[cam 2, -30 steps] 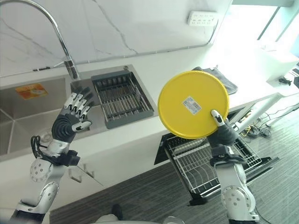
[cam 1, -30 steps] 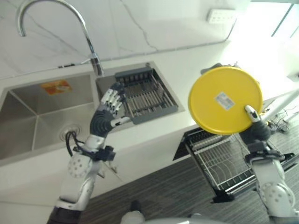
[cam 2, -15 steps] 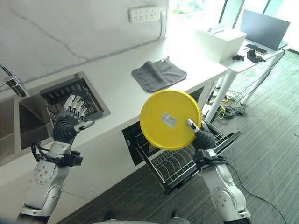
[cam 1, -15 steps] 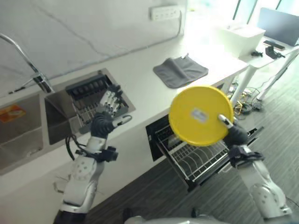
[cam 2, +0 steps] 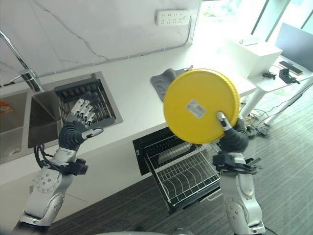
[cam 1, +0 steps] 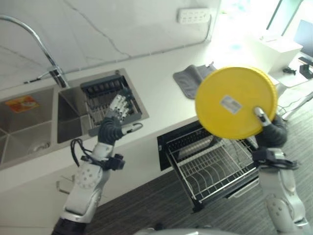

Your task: Place the dishes in the dishwasher.

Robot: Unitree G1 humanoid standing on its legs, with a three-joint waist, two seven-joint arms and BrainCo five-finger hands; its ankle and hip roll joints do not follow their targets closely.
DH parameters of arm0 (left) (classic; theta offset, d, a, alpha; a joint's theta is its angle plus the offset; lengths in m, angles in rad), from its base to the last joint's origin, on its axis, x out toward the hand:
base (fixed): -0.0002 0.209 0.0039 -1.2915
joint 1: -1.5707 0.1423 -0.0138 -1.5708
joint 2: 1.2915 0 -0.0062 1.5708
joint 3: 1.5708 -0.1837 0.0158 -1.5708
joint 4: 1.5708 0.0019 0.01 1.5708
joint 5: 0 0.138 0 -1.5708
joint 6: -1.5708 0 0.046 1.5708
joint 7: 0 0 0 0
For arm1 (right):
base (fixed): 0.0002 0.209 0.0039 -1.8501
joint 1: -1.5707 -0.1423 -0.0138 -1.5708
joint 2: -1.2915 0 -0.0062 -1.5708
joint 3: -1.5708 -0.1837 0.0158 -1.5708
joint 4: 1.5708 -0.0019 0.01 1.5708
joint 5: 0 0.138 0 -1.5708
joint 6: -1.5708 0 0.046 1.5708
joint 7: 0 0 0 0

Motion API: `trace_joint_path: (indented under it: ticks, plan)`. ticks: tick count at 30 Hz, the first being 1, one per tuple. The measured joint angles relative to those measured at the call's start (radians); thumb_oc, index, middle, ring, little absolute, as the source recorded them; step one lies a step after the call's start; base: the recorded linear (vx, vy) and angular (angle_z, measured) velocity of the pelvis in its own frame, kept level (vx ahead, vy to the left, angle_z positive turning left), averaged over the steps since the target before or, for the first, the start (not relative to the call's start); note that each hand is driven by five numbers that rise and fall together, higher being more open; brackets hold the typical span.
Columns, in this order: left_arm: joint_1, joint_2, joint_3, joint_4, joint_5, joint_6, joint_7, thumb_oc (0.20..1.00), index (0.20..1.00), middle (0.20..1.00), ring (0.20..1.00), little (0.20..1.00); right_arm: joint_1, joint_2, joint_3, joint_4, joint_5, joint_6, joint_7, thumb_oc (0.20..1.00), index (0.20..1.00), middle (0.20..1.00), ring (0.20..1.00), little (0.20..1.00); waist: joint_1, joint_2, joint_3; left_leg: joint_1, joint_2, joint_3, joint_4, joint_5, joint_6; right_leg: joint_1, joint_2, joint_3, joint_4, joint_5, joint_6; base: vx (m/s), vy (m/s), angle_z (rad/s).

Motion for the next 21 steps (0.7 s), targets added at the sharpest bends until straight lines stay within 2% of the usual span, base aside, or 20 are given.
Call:
trace_joint_path:
  ticks: [2, 3, 5, 7, 9, 10, 11, 12, 13, 14, 15, 17, 18, 20, 21]
  plan:
    - [-0.038, 0.014, 0.002, 0.028, 0.014, -0.003, -0.005, 1.000, 1.000, 1.000, 1.000, 1.000, -0.007, 0.008, -0.005, 0.000, 0.007, -0.022, 0.008, 0.200, 0.200, 0.200, 0.200, 0.200, 0.001, -0.028, 0.026, -0.011, 0.009, -0.012, 0.022, -0.013, 0.006, -0.105, -0.035, 0.000, 0.213, 0.006, 0.010, 0.05, -0.011, 0.22]
    - [-0.040, 0.024, 0.005, 0.041, 0.016, -0.002, -0.004, 1.000, 1.000, 1.000, 1.000, 1.000, -0.008, 0.010, 0.000, 0.000, 0.009, -0.023, 0.015, 0.200, 0.200, 0.200, 0.200, 0.200, 0.006, -0.034, 0.037, -0.012, 0.015, -0.020, 0.027, -0.013, 0.007, -0.143, -0.051, 0.007, 0.265, 0.004, 0.018, 0.05, -0.124, 0.29]
    - [-0.040, 0.034, 0.006, 0.037, 0.020, -0.002, -0.005, 1.000, 1.000, 1.000, 1.000, 1.000, -0.014, 0.020, 0.013, 0.000, -0.001, -0.037, 0.010, 0.200, 0.200, 0.200, 0.200, 0.200, 0.029, -0.043, 0.036, -0.015, 0.021, -0.032, 0.029, -0.012, 0.004, -0.110, -0.062, -0.001, 0.138, 0.007, 0.000, 0.06, -0.213, 0.22]
    - [-0.041, 0.034, 0.009, 0.024, 0.019, -0.002, -0.004, 1.000, 1.000, 1.000, 1.000, 1.000, -0.044, 0.043, 0.047, 0.003, -0.018, -0.061, -0.025, 0.200, 0.200, 0.200, 0.200, 0.200, 0.043, -0.035, 0.038, -0.022, 0.019, -0.045, 0.032, -0.008, -0.002, -0.040, -0.102, 0.005, -0.130, 0.038, -0.011, 0.04, -0.304, 0.22]
    - [-0.044, 0.033, 0.000, 0.017, 0.020, -0.001, 0.000, 1.000, 1.000, 1.000, 1.000, 1.000, -0.089, 0.047, 0.095, 0.018, -0.057, -0.076, -0.063, 0.200, 0.200, 0.200, 0.200, 0.200, 0.042, -0.027, 0.039, -0.042, 0.023, -0.061, 0.037, -0.002, -0.017, 0.014, -0.184, 0.035, -0.367, 0.144, 0.037, 0.03, -0.329, 0.23]
    - [-0.043, 0.033, -0.009, 0.011, 0.020, -0.001, 0.005, 1.000, 1.000, 1.000, 1.000, 1.000, -0.102, 0.050, 0.115, 0.021, -0.078, -0.081, -0.077, 0.200, 0.200, 0.200, 0.200, 0.200, 0.044, -0.029, 0.038, -0.047, 0.033, -0.064, 0.038, 0.000, -0.027, 0.023, -0.226, 0.037, -0.415, 0.196, 0.059, 0.00, -0.353, 0.09]
    - [-0.042, 0.034, -0.009, 0.009, 0.024, 0.003, 0.009, 1.000, 1.000, 1.000, 1.000, 1.000, -0.104, 0.051, 0.122, 0.021, -0.112, -0.081, -0.090, 0.200, 0.200, 0.200, 0.200, 0.200, 0.038, -0.023, 0.041, -0.048, 0.048, -0.074, 0.039, 0.006, -0.043, 0.017, -0.259, 0.068, -0.415, 0.255, 0.066, -0.04, -0.468, 0.14]
    - [-0.043, 0.048, -0.001, 0.004, 0.042, 0.004, 0.028, 1.000, 1.000, 1.000, 1.000, 1.000, -0.100, 0.051, 0.117, 0.020, -0.156, -0.083, -0.113, 0.200, 0.200, 0.200, 0.200, 0.200, 0.034, -0.022, 0.042, -0.046, 0.084, -0.090, 0.032, 0.020, -0.076, 0.018, -0.271, 0.152, -0.414, 0.288, 0.073, -0.04, -0.356, 0.22]
    - [-0.043, 0.061, 0.006, 0.000, 0.041, 0.004, 0.032, 1.000, 1.000, 1.000, 1.000, 1.000, -0.095, 0.050, 0.113, 0.020, -0.163, -0.086, -0.119, 0.200, 0.200, 0.200, 0.200, 0.200, 0.034, -0.028, 0.039, -0.043, 0.098, -0.102, 0.019, 0.034, -0.099, 0.021, -0.262, 0.176, -0.414, 0.296, 0.067, -0.15, -0.629, 0.41]
    - [-0.042, 0.077, 0.015, -0.007, 0.041, 0.004, 0.032, 1.000, 1.000, 1.000, 1.000, 1.000, -0.078, 0.047, 0.100, 0.017, -0.175, -0.092, -0.122, 0.200, 0.200, 0.200, 0.200, 0.200, 0.031, -0.042, 0.037, -0.043, 0.109, -0.127, 0.005, 0.048, -0.131, 0.044, -0.243, 0.189, -0.408, 0.332, 0.058, -0.15, -0.495, 0.23]
    - [-0.019, 0.078, 0.043, -0.034, 0.041, 0.003, 0.036, 1.000, 1.000, 1.000, 1.000, 1.000, -0.067, 0.033, 0.086, 0.018, -0.195, -0.095, -0.126, 0.200, 0.200, 0.200, 0.200, 0.200, 0.057, -0.059, 0.034, -0.033, 0.141, -0.131, -0.007, 0.064, -0.189, 0.060, -0.193, 0.160, -0.407, 0.302, 0.067, -0.19, -0.613, 0.19]
    - [-0.014, 0.037, 0.031, -0.052, 0.041, 0.003, 0.040, 1.000, 1.000, 1.000, 1.000, 1.000, -0.083, -0.014, 0.074, 0.017, -0.261, -0.101, -0.133, 0.200, 0.200, 0.200, 0.200, 0.200, 0.055, -0.022, 0.036, -0.053, 0.211, -0.144, -0.009, 0.079, -0.224, 0.059, -0.126, 0.123, -0.407, 0.219, 0.078, -0.08, -0.384, 0.00]
    - [-0.012, 0.009, 0.019, -0.049, 0.051, 0.003, 0.040, 1.000, 1.000, 1.000, 1.000, 1.000, -0.097, -0.057, 0.078, 0.020, -0.313, -0.100, -0.144, 0.200, 0.200, 0.200, 0.200, 0.200, 0.048, 0.015, 0.037, -0.055, 0.262, -0.148, -0.009, 0.090, -0.238, 0.058, -0.076, 0.115, -0.407, 0.212, 0.067, -0.04, -0.331, -0.03]
    - [-0.010, -0.016, 0.014, -0.049, 0.050, 0.001, 0.057, 1.000, 1.000, 1.000, 1.000, 1.000, -0.104, -0.157, 0.077, 0.018, -0.410, -0.103, -0.148, 0.200, 0.200, 0.200, 0.200, 0.200, 0.031, 0.049, 0.033, -0.050, 0.326, -0.145, -0.008, 0.101, -0.231, 0.059, -0.009, 0.113, -0.408, 0.198, 0.030, -0.05, -0.323, -0.17]
    - [-0.006, -0.017, 0.017, -0.048, 0.042, -0.004, 0.066, 1.000, 1.000, 1.000, 1.000, 1.000, -0.102, -0.187, 0.074, 0.019, -0.454, -0.110, -0.153, 0.200, 0.200, 0.200, 0.200, 0.200, 0.028, 0.062, 0.031, -0.051, 0.349, -0.145, -0.008, 0.097, -0.225, 0.059, 0.015, 0.113, -0.408, 0.190, 0.027, -0.07, -0.259, -0.10]
